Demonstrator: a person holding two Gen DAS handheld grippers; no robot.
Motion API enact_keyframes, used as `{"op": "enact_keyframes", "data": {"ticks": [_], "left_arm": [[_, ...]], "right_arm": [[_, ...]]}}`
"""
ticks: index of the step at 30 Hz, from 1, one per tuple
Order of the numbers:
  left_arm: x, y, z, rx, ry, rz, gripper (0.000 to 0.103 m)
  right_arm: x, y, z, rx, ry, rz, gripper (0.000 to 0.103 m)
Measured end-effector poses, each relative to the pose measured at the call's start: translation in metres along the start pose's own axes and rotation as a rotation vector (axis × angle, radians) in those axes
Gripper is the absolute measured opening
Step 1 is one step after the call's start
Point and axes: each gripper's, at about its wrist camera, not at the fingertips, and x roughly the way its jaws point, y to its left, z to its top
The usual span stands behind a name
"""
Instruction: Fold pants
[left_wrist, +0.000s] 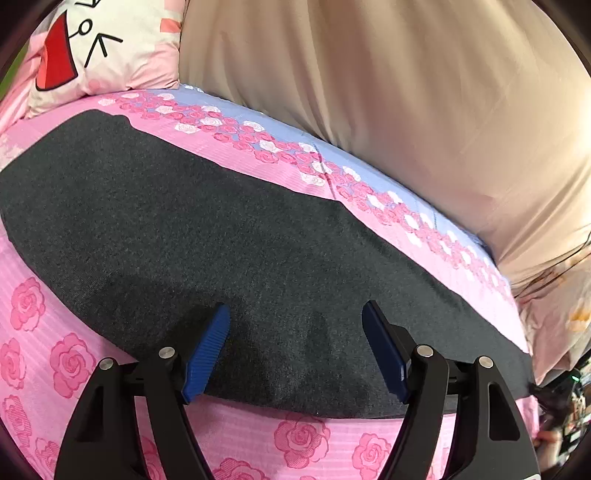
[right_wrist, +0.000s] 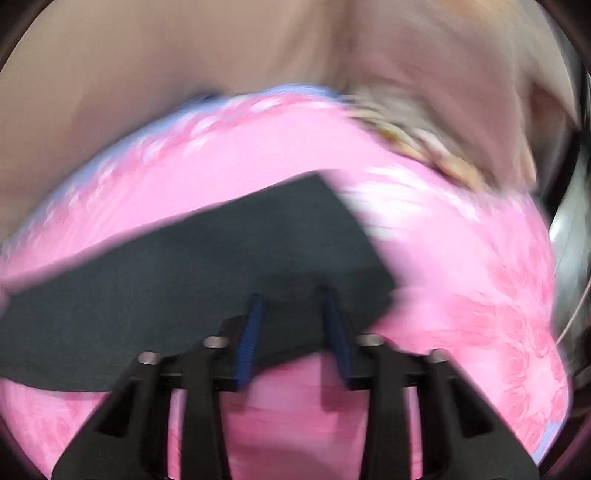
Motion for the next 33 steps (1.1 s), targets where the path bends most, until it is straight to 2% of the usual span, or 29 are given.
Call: {"op": "enact_keyframes", "data": {"ticks": [2, 3, 5, 7, 10, 13, 16, 17, 19, 21, 22, 25, 27, 31, 33], "left_arm": [[0.001, -0.004, -0.001, 0.018, -0.003, 0.026, 0.071], [0.001, -0.006, -0.001, 0.025, -0.005, 0.036, 0.072], [0.000, -0.010, -0.002, 0.044, -0.012, 0.058, 0.075], [-0.001, -0.012, -0.002, 0.053, -0.020, 0.069, 0.076], [-0.002, -0.012, -0.002, 0.055, -0.028, 0.072, 0.077], [-0.004, -0.010, -0.001, 0.045, -0.031, 0.058, 0.077], [-0.004, -0.009, -0.001, 0.043, -0.027, 0.050, 0.077], [-0.004, -0.009, -0.001, 0.045, -0.027, 0.046, 0.077], [-0.004, -0.011, -0.001, 0.050, -0.027, 0.044, 0.077], [-0.004, -0.012, -0.001, 0.057, -0.025, 0.041, 0.077], [-0.003, -0.013, -0.001, 0.062, -0.025, 0.041, 0.077], [-0.004, -0.015, -0.002, 0.070, -0.026, 0.037, 0.078], [-0.005, -0.014, -0.003, 0.068, -0.031, 0.031, 0.080], [-0.008, -0.008, -0.003, 0.042, -0.034, -0.005, 0.080], [-0.010, -0.003, -0.002, 0.019, -0.029, -0.033, 0.080]], "right_arm": [[-0.019, -0.026, 0.007, 0.015, -0.073, -0.098, 0.026], [-0.021, -0.031, 0.009, 0.026, -0.077, -0.067, 0.035], [-0.023, -0.047, 0.006, 0.101, -0.069, 0.055, 0.048], [-0.016, -0.053, 0.008, 0.121, -0.036, 0.121, 0.050], [0.016, -0.045, 0.007, 0.173, 0.045, 0.211, 0.050], [0.020, -0.029, 0.011, 0.145, 0.040, 0.218, 0.051], [0.015, -0.011, 0.007, 0.100, 0.046, 0.170, 0.037], [0.017, -0.007, 0.007, 0.087, 0.056, 0.170, 0.016], [0.013, 0.003, 0.006, 0.095, 0.046, 0.167, 0.013], [-0.006, 0.019, 0.005, 0.118, 0.012, 0.232, 0.012], [-0.016, 0.031, 0.007, 0.113, -0.008, 0.282, 0.012], [-0.050, 0.105, 0.010, 0.005, -0.054, 0.417, 0.012], [-0.063, 0.172, 0.004, -0.096, -0.045, 0.511, 0.012], [-0.057, 0.303, -0.041, -0.292, 0.057, 0.657, 0.012], [-0.029, 0.368, -0.087, -0.393, 0.181, 0.708, 0.020]]}}
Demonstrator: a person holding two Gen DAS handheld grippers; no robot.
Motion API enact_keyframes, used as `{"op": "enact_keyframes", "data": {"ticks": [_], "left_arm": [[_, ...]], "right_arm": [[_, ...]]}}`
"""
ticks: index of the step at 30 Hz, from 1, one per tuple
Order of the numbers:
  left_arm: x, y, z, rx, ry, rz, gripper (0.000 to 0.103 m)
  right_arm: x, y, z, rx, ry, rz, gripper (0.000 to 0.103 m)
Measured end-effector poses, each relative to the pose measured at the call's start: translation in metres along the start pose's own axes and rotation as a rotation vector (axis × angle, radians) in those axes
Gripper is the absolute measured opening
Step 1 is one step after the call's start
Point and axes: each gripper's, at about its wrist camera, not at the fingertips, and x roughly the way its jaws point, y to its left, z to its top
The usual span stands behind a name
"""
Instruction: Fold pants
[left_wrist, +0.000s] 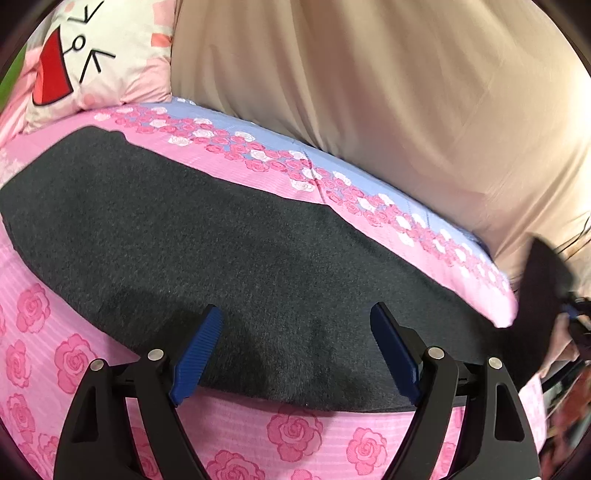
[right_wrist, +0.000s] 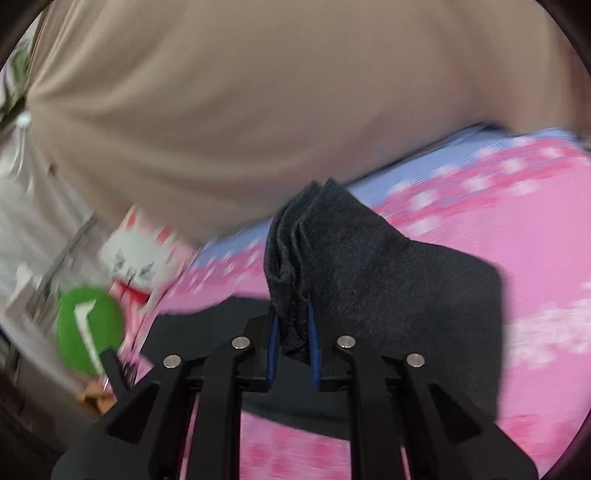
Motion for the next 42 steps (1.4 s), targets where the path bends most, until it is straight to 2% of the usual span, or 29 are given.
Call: {"op": "enact_keyframes", "data": {"ticks": [2, 4, 5, 7, 9, 11, 13, 16, 19, 22, 23, 25, 26, 27, 28, 30, 32, 35, 37, 40, 42], "left_arm": [[-0.002, 0.005, 0.000, -0.027, 0.003, -0.025, 0.080], [-0.003, 0.009, 0.000, -0.046, 0.006, -0.050, 0.080], [-0.004, 0.011, -0.001, -0.052, 0.008, -0.061, 0.080], [-0.006, 0.014, -0.002, -0.067, 0.008, -0.092, 0.080], [-0.007, 0.014, -0.003, -0.073, 0.008, -0.110, 0.081], [-0.006, 0.013, -0.003, -0.071, 0.012, -0.110, 0.081], [-0.006, 0.011, -0.004, -0.062, 0.015, -0.109, 0.081], [-0.005, 0.011, -0.004, -0.058, 0.013, -0.109, 0.081], [-0.005, 0.013, -0.005, -0.065, 0.014, -0.110, 0.082], [-0.006, 0.016, -0.004, -0.081, 0.013, -0.121, 0.082], [-0.006, 0.017, -0.003, -0.088, 0.013, -0.125, 0.082], [-0.006, 0.019, -0.003, -0.099, 0.014, -0.131, 0.082], [-0.005, 0.019, -0.003, -0.102, 0.014, -0.131, 0.082], [-0.005, 0.019, -0.003, -0.103, 0.014, -0.130, 0.082], [-0.005, 0.019, -0.003, -0.104, 0.013, -0.129, 0.082], [-0.006, 0.019, -0.002, -0.105, 0.010, -0.129, 0.082], [-0.008, 0.019, -0.002, -0.108, 0.004, -0.125, 0.082], [-0.015, 0.020, -0.006, -0.130, -0.004, -0.142, 0.082], [-0.020, 0.018, -0.010, -0.133, -0.016, -0.154, 0.082], [-0.024, 0.006, -0.016, -0.105, -0.019, -0.162, 0.082], [-0.023, -0.003, -0.019, -0.078, -0.012, -0.163, 0.082]], "right_arm": [[0.055, 0.021, -0.023, -0.032, 0.119, -0.017, 0.025], [0.072, 0.031, -0.041, -0.064, 0.159, -0.046, 0.025], [0.065, 0.031, -0.047, -0.070, 0.138, -0.051, 0.025], [0.036, 0.021, -0.048, -0.040, 0.070, -0.076, 0.035], [-0.013, -0.003, -0.051, 0.009, -0.034, -0.163, 0.060], [-0.050, -0.021, -0.058, 0.018, -0.093, -0.304, 0.063], [-0.076, -0.051, -0.068, 0.070, -0.103, -0.400, 0.063], [-0.091, -0.093, -0.084, 0.201, -0.092, -0.395, 0.063], [-0.077, -0.120, -0.094, 0.296, -0.050, -0.321, 0.064], [-0.072, -0.117, -0.095, 0.295, -0.052, -0.278, 0.069], [-0.066, -0.117, -0.094, 0.314, -0.033, -0.209, 0.070], [-0.058, -0.114, -0.092, 0.320, -0.047, -0.212, 0.073], [-0.054, -0.110, -0.089, 0.296, -0.042, -0.224, 0.067], [-0.050, -0.110, -0.088, 0.297, -0.033, -0.218, 0.033], [-0.044, -0.112, -0.090, 0.319, -0.009, -0.185, 0.020], [-0.050, -0.111, -0.088, 0.309, -0.041, -0.200, 0.017], [-0.075, -0.108, -0.084, 0.268, -0.124, -0.234, 0.013], [-0.101, -0.117, -0.073, 0.257, -0.195, -0.274, 0.011], [-0.116, -0.127, -0.071, 0.252, -0.205, -0.268, 0.011], [-0.136, -0.137, -0.075, 0.231, -0.225, -0.348, 0.011], [-0.157, -0.153, -0.082, 0.268, -0.254, -0.371, 0.011]]}}
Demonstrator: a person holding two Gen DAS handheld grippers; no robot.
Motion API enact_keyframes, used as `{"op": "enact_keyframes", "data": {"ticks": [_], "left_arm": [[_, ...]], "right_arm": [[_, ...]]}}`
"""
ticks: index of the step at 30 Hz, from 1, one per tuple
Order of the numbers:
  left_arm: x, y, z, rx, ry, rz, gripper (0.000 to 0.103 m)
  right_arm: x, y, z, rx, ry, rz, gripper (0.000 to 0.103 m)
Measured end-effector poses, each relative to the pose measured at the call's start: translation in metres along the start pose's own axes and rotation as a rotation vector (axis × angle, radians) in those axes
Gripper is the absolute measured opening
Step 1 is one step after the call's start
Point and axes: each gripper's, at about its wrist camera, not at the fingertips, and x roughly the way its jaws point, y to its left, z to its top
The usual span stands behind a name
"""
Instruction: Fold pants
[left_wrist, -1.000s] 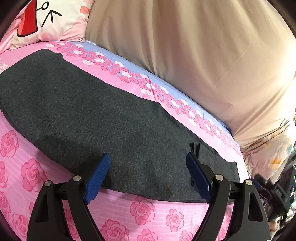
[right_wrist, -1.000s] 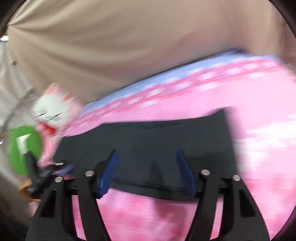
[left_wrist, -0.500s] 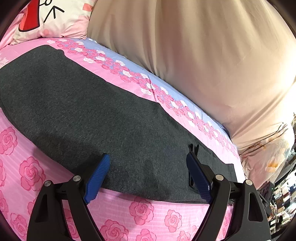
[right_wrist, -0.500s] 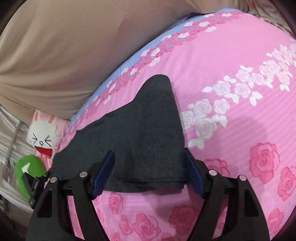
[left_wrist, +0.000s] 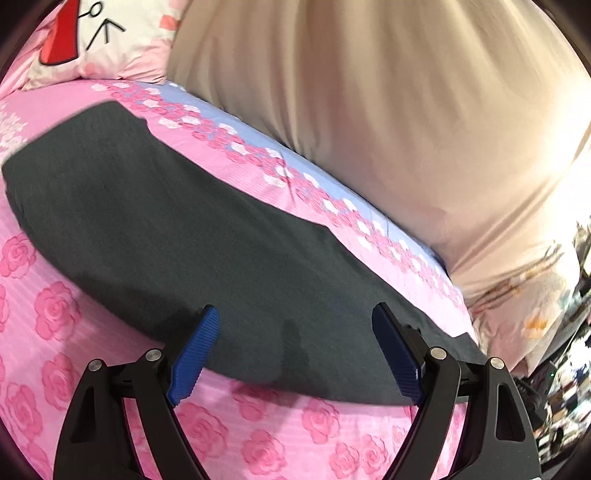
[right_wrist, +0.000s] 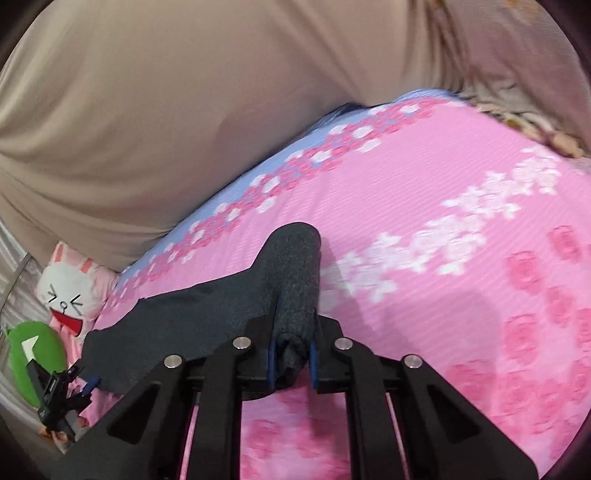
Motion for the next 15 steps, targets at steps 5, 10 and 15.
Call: {"op": "enact_keyframes", "data": {"ticks": [5, 10, 15], "left_arm": [[0.014, -0.017, -0.008, 0.051, 0.065, -0.014, 0.082], [0.020, -0.020, -0.009, 0.071, 0.075, 0.006, 0.082], [0.017, -0.017, -0.010, 0.059, 0.060, 0.007, 0.082]], "right_arm": [[-0.020, -0.046, 0.000, -0.026, 0.016, -0.209, 0.016], [-0.048, -0.003, -0.013, -0.137, -0.096, -0.288, 0.035], [0.004, 0.104, -0.044, -0.311, 0.100, -0.005, 0.060]]}}
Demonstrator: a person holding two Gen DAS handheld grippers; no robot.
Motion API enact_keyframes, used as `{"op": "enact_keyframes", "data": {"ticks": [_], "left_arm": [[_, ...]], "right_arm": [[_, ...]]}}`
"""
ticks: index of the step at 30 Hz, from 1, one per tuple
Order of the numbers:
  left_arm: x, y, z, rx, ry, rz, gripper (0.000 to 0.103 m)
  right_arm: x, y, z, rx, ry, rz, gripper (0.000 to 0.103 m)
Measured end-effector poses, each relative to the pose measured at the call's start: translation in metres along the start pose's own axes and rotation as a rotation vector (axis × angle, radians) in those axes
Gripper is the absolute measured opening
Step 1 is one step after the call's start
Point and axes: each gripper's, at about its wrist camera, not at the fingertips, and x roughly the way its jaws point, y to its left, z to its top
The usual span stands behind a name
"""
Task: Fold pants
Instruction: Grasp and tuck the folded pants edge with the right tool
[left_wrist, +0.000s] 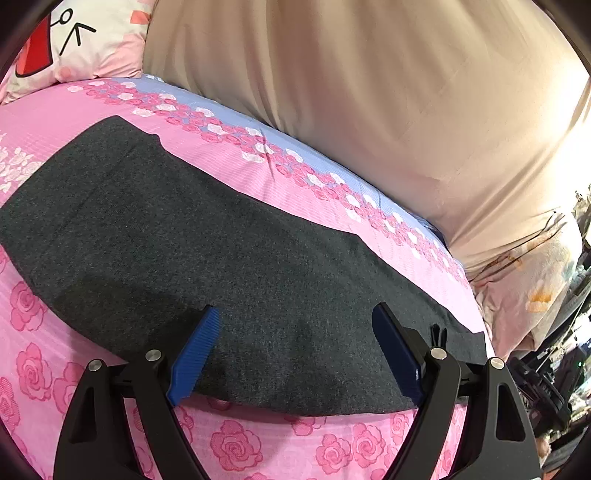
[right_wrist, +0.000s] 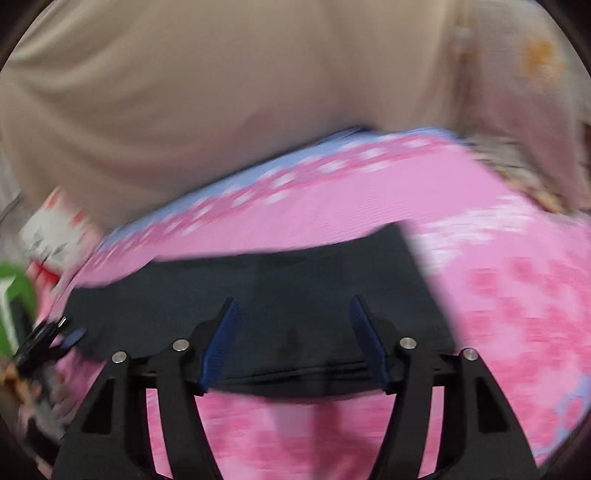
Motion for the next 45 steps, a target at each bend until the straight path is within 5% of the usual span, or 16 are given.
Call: {"op": "enact_keyframes", "data": {"ticks": [6, 8, 9, 10, 14, 17, 21, 22, 24, 26, 33, 35, 39, 43, 45], "left_arm": [[-0.009, -0.006, -0.003, 0.033, -0.035, 0.013, 0.082], [-0.010, -0.005, -0.002, 0.029, -0.038, -0.002, 0.082], [-0.011, -0.004, -0.002, 0.023, -0.038, -0.013, 0.082], [-0.011, -0.003, -0.001, 0.017, -0.037, -0.022, 0.082], [-0.010, 0.002, 0.002, -0.010, -0.025, -0.059, 0.082], [-0.012, 0.006, 0.002, -0.033, -0.032, -0.072, 0.082], [-0.015, 0.018, 0.003, -0.093, -0.040, -0.096, 0.082], [-0.015, 0.020, 0.003, -0.104, -0.037, -0.100, 0.082], [-0.016, 0.027, 0.004, -0.134, -0.034, -0.125, 0.082], [-0.016, 0.029, 0.005, -0.151, -0.036, -0.141, 0.082], [-0.015, 0.020, 0.005, -0.113, -0.039, -0.111, 0.083], [-0.016, 0.022, 0.005, -0.119, -0.043, -0.105, 0.083], [-0.017, 0.024, 0.004, -0.128, -0.047, -0.108, 0.083], [-0.014, 0.021, 0.005, -0.112, -0.034, -0.103, 0.083], [-0.013, 0.019, 0.005, -0.102, -0.031, -0.094, 0.083]], "right_arm": [[0.098, 0.055, -0.004, -0.123, 0.180, -0.087, 0.057], [0.102, 0.055, -0.005, -0.172, 0.136, -0.155, 0.034], [0.099, 0.055, -0.004, -0.156, 0.143, -0.128, 0.011], [0.096, 0.054, 0.003, -0.123, 0.147, -0.099, 0.004], [0.077, 0.072, 0.018, -0.131, 0.085, -0.044, 0.004], [0.095, 0.089, 0.019, -0.130, 0.120, 0.023, 0.004], [0.124, 0.095, 0.004, -0.134, 0.169, 0.002, 0.009], [0.116, 0.092, 0.005, -0.125, 0.160, 0.008, 0.012], [0.086, 0.080, 0.008, -0.107, 0.105, -0.014, 0.041], [0.063, 0.070, 0.009, -0.121, 0.067, -0.066, 0.050], [0.063, 0.067, -0.001, -0.174, 0.071, -0.115, 0.046], [0.061, 0.047, 0.009, -0.137, 0.034, -0.219, 0.036], [0.023, -0.036, 0.019, 0.061, -0.024, -0.283, 0.036], [0.013, -0.115, -0.002, 0.111, 0.056, -0.517, 0.037], [-0.006, -0.131, -0.005, 0.200, 0.013, -0.448, 0.037]]}}
